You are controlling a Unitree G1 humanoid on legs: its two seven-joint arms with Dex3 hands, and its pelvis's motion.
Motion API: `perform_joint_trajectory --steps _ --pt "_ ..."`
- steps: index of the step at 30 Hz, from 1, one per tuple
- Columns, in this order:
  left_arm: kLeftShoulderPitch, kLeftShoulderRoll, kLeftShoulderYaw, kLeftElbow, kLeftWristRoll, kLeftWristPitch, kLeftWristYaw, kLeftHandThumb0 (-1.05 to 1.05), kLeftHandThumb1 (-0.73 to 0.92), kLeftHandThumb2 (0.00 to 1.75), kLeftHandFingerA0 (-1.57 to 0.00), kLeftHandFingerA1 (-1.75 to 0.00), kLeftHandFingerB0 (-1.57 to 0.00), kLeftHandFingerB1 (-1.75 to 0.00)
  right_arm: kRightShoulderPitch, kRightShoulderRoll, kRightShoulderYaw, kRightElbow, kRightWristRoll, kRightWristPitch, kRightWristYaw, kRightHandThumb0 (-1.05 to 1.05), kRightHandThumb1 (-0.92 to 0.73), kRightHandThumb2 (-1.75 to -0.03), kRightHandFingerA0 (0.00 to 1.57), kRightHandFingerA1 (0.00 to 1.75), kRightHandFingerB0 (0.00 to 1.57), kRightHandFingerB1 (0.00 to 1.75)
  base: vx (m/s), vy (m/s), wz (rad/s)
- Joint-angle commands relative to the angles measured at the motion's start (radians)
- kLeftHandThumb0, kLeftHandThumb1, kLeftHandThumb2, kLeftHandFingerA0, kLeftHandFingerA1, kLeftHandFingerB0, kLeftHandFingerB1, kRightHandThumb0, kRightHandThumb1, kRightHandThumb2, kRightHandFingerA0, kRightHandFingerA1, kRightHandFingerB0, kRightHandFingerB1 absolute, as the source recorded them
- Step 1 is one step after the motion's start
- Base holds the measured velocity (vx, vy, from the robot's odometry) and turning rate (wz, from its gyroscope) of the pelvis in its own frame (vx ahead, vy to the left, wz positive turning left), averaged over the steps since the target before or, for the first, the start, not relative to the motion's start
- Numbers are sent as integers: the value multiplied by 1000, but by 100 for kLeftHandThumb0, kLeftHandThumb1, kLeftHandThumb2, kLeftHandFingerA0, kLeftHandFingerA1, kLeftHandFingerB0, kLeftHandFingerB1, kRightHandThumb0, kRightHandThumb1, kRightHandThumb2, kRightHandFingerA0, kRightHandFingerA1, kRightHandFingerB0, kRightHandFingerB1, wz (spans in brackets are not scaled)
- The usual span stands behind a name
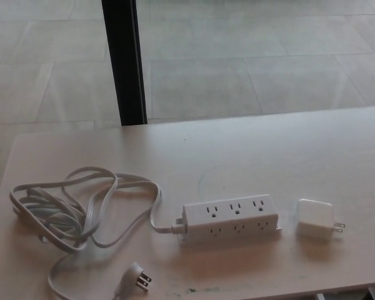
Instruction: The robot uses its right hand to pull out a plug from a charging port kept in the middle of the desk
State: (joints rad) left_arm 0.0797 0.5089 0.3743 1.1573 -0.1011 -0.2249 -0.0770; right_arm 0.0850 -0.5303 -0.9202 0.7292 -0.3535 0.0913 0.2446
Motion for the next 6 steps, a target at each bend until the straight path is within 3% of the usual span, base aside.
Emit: perform_joint_trajectory --steps 1,2,3,6 --pt "34 5 27 20 -30 -9 2 -75 90 67 -78 -61 -62 -47 -4 109 -250 89 340 55 -234 -88 -65 -89 119 114 10 92 0 0 0" --pt "33 5 28 22 -31 -11 2 -75 90 67 -78 -61 -62 -47 -5 113 -251 82 338 57 -228 -88 -65 -89 119 114 10 92 0 0 0" --pt "27 6 32 30 -35 -5 1 -76 89 67 -79 -59 -63 -47 -2 114 -238 83 333 73 -194 -90 -63 -90 109 111 13 90 0 0 0" --pt "17 2 36 34 -42 -4 -11 -77 89 67 -77 -60 -62 -49 -4 110 -227 87 330 84 -164 -89 -62 -88 111 109 16 89 0 0 0"
